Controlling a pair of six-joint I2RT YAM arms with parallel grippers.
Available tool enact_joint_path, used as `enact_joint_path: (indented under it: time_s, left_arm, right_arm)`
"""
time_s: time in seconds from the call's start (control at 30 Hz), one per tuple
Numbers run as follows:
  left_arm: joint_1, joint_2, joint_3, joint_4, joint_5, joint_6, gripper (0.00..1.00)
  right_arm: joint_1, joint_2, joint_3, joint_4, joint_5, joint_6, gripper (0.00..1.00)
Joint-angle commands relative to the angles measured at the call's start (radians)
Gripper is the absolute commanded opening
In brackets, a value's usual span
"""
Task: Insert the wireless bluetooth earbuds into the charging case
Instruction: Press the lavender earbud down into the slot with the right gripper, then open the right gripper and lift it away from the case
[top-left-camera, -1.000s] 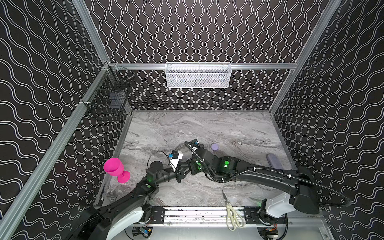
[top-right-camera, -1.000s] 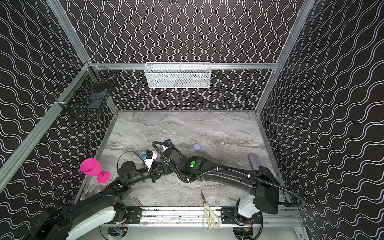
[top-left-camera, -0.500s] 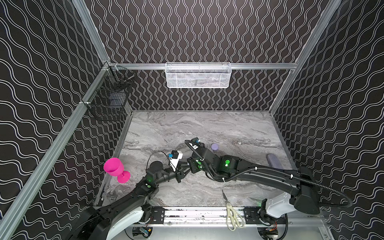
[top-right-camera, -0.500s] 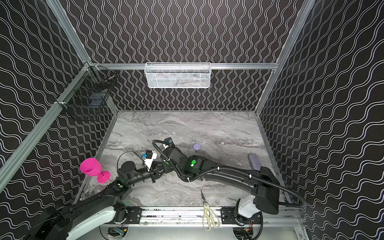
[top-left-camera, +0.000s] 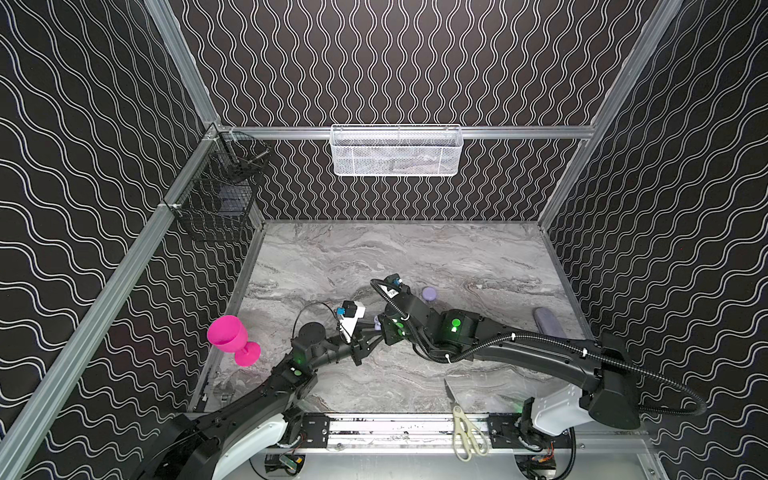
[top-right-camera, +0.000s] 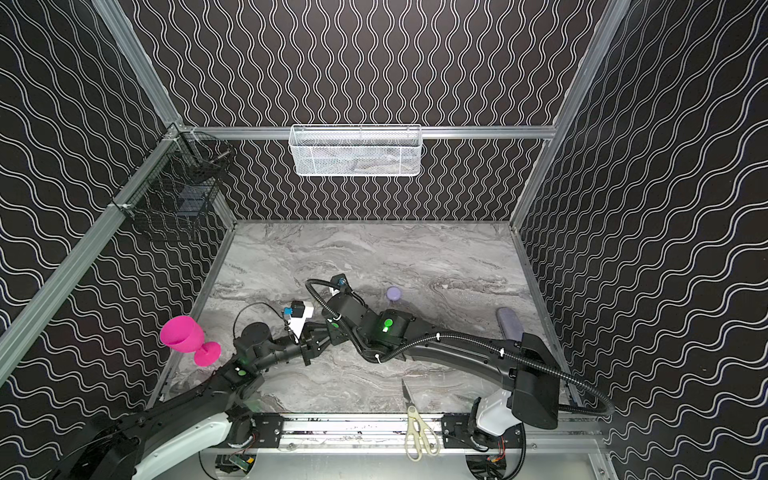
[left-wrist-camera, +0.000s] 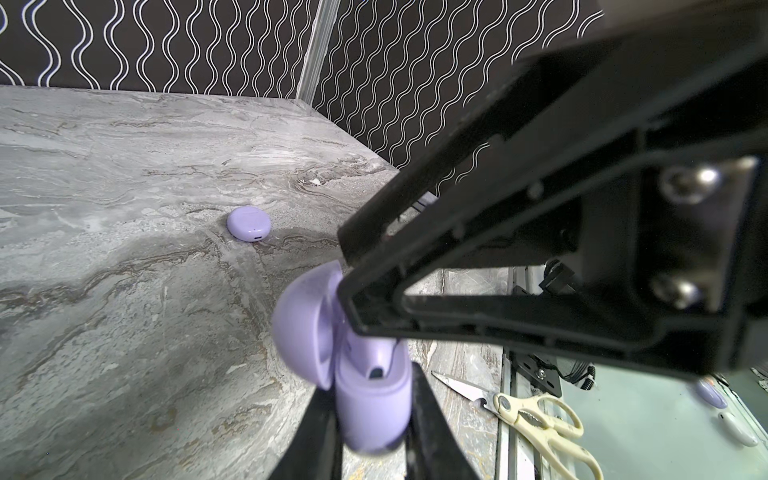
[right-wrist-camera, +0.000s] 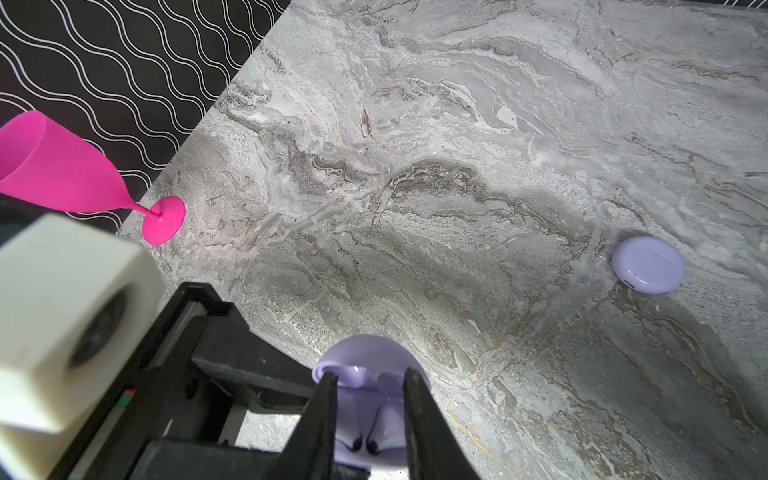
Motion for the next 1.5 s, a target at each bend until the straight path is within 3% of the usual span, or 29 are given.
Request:
enact_joint_path:
  time_s: [0.0, 0.87, 1.47]
  left_arm:
    - [0.002, 0.001, 0.002, 0.037, 0.009, 0.018, 0.23]
    - [-0.006, 0.026, 0.024, 0.002, -0.025, 0.04, 0.22]
    - [-0.123, 0.018, 0.078, -0.142, -0.13, 0.138, 0.23]
  right_arm:
    - [0.0, 0.001, -0.004, -0.001, 0.004, 0.001, 0.3]
    - [-0.054, -0.117, -0.051, -0.035, 0.051, 0.02, 0.3]
    - [-0.32, -0.197, -0.17, -0.011, -0.247, 0.087, 0.3]
